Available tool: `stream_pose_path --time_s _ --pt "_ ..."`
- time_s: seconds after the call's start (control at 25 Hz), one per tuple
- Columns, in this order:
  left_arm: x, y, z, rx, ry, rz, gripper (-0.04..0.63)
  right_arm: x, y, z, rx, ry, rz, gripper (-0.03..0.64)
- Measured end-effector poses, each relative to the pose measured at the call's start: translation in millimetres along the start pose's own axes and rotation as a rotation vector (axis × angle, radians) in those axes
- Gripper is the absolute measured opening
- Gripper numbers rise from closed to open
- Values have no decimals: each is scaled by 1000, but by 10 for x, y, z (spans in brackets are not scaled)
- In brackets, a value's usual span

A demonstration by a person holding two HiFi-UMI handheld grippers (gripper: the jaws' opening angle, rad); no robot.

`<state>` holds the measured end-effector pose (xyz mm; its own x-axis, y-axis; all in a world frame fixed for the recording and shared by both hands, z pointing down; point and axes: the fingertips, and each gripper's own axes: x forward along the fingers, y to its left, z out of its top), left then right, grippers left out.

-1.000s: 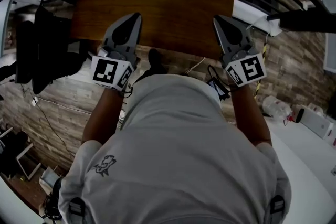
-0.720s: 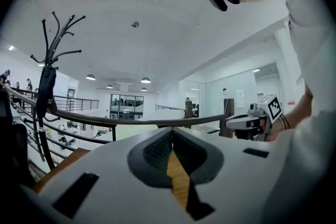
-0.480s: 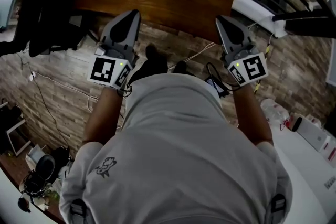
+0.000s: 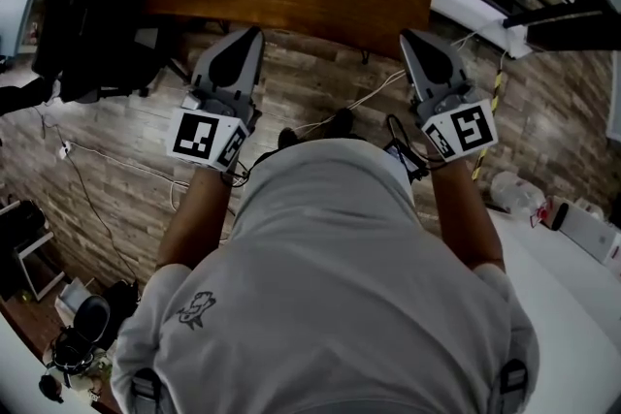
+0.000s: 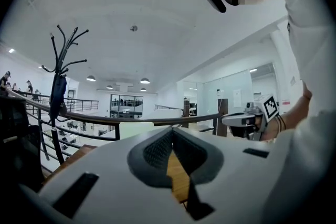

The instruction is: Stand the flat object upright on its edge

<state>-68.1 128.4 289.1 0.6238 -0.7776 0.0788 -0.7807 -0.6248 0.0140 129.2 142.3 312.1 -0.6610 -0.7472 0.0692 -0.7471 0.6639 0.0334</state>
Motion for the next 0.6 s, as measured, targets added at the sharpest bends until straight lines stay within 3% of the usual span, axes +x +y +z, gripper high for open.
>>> stream_pose_path --time_s 0.6 --pt "-1374 51 -74 0 -15 -124 14 -388 1336 219 12 -23 -135 32"
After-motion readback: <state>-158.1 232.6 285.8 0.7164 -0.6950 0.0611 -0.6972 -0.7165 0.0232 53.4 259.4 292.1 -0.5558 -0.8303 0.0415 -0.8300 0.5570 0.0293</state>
